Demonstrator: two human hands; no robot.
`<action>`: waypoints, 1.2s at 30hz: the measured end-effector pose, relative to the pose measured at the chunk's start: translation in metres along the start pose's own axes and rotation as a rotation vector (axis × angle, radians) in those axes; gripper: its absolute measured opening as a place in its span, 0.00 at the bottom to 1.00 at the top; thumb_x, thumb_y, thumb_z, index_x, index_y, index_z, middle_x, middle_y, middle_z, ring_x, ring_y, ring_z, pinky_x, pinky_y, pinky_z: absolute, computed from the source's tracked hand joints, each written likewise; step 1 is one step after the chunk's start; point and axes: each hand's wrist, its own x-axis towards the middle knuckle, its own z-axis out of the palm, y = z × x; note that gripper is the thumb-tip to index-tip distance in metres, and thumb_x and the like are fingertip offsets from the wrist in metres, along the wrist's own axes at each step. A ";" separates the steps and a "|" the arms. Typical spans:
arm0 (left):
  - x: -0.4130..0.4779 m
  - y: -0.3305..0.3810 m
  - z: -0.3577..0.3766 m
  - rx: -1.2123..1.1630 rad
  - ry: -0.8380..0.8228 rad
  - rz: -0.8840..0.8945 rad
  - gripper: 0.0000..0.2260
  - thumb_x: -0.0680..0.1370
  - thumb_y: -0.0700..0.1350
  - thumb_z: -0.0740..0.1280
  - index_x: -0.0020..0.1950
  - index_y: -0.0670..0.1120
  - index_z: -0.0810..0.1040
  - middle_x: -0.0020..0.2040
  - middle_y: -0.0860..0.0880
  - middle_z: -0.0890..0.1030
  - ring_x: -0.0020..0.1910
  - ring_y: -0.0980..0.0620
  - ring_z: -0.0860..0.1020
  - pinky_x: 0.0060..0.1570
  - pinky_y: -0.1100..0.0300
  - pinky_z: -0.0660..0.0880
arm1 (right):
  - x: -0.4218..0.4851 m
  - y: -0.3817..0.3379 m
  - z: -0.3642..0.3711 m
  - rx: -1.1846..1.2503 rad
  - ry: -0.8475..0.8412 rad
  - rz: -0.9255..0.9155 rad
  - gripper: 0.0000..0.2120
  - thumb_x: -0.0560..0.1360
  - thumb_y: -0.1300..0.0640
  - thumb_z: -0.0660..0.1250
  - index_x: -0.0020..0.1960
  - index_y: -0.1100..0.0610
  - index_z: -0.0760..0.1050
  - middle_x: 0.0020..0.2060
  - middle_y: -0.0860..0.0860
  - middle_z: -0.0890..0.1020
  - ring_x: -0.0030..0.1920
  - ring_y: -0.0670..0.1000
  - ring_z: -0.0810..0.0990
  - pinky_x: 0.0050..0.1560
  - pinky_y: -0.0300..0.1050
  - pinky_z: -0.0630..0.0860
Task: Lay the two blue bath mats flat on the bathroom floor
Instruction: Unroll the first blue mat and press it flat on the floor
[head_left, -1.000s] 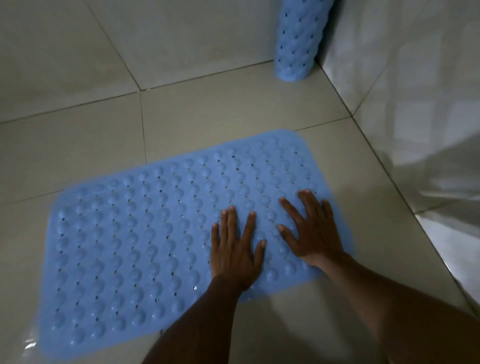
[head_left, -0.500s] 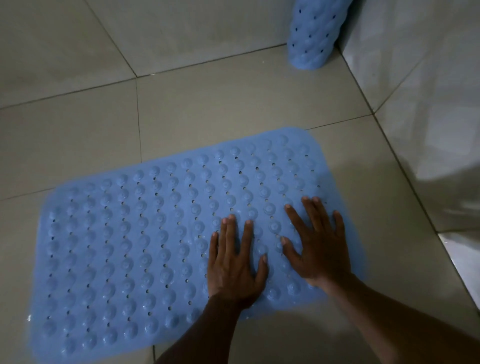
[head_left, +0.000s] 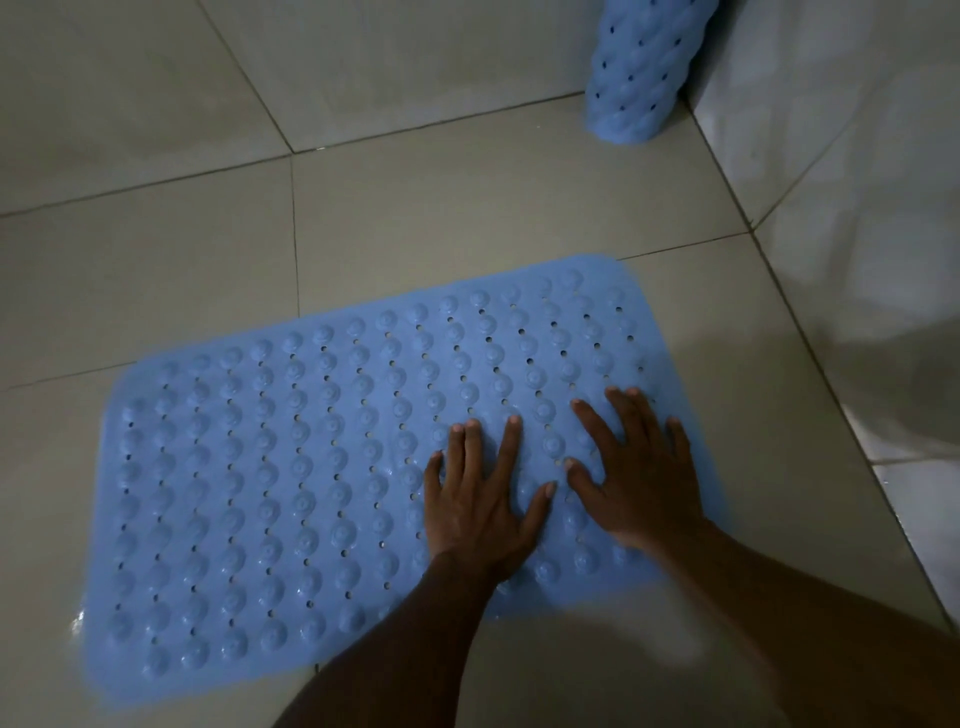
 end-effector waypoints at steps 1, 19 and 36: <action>0.001 0.002 -0.003 0.004 -0.032 0.004 0.36 0.79 0.72 0.48 0.83 0.57 0.48 0.81 0.40 0.60 0.80 0.40 0.57 0.75 0.41 0.58 | 0.000 0.000 -0.002 0.014 -0.024 0.006 0.35 0.73 0.34 0.57 0.78 0.42 0.61 0.78 0.53 0.64 0.79 0.58 0.60 0.70 0.67 0.63; -0.079 -0.180 -0.052 0.012 -0.124 -0.326 0.33 0.82 0.62 0.54 0.83 0.55 0.43 0.84 0.47 0.48 0.82 0.43 0.45 0.79 0.43 0.49 | -0.003 -0.172 -0.021 0.098 -0.070 -0.413 0.30 0.71 0.43 0.56 0.67 0.55 0.78 0.66 0.57 0.79 0.69 0.61 0.77 0.62 0.68 0.74; -0.093 -0.302 -0.009 -0.169 0.167 -0.374 0.30 0.83 0.57 0.50 0.84 0.49 0.51 0.84 0.50 0.52 0.83 0.49 0.46 0.80 0.46 0.48 | 0.020 -0.303 0.051 0.120 0.146 -0.607 0.23 0.79 0.46 0.62 0.71 0.51 0.75 0.72 0.52 0.74 0.77 0.58 0.66 0.73 0.64 0.61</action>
